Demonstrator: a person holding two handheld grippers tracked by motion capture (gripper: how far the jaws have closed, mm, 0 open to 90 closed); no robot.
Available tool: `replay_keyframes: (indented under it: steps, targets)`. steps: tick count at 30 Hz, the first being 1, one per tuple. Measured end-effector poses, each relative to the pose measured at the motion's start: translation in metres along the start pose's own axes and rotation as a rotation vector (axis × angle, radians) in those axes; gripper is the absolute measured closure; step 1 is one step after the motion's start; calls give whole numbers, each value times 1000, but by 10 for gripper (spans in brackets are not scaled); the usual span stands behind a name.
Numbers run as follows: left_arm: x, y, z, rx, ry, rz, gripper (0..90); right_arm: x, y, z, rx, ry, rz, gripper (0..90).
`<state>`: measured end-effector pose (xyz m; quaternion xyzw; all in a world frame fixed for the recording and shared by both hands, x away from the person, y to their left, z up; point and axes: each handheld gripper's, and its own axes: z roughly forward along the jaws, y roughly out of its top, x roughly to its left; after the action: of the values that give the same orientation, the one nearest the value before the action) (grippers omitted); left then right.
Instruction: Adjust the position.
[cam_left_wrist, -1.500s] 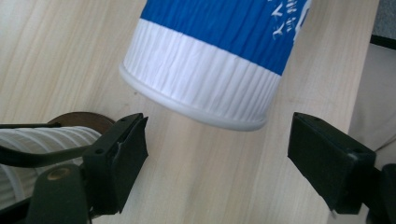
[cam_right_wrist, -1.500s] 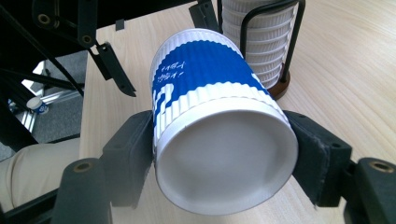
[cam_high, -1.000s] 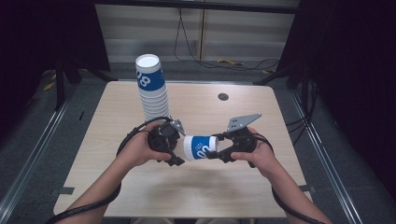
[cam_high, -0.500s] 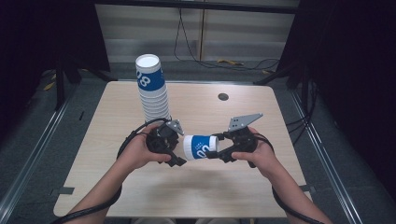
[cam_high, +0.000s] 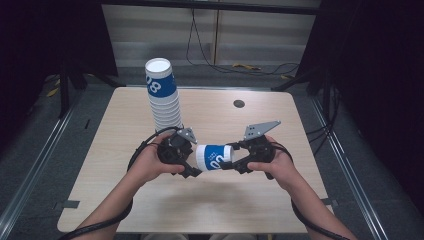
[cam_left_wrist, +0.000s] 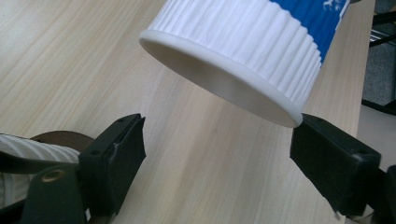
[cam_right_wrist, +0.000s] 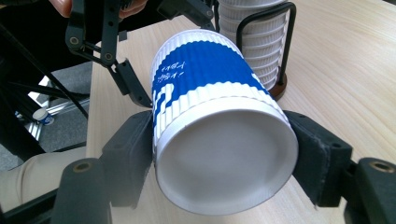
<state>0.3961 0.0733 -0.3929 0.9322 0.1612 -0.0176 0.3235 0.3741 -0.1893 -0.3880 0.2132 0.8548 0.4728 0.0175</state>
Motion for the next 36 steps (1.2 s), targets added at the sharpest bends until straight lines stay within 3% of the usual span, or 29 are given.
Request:
replay_keyframes:
  steps: [6, 10, 11, 13, 21, 36]
  targets:
    - [0, 2, 1, -4, 2, 1, 178, 0, 0, 0, 4, -3, -8, 282]
    - [1, 3, 2, 9, 0, 30, 176, 0, 0, -1, 3, -1, -2, 281]
    - [-1, 3, 4, -4, 0, 10, 176, 0, 0, 0, 5, 0, -3, 281]
    - [-1, 4, 4, -6, 0, 6, 176, 0, 0, -1, 7, -1, -4, 282]
    - [-1, 7, 5, 8, -2, 39, 176, 1, 1, -3, -3, 1, 1, 281]
    - [-2, 8, 8, -7, -4, 43, 173, 1, 1, 0, -3, 7, -1, 281]
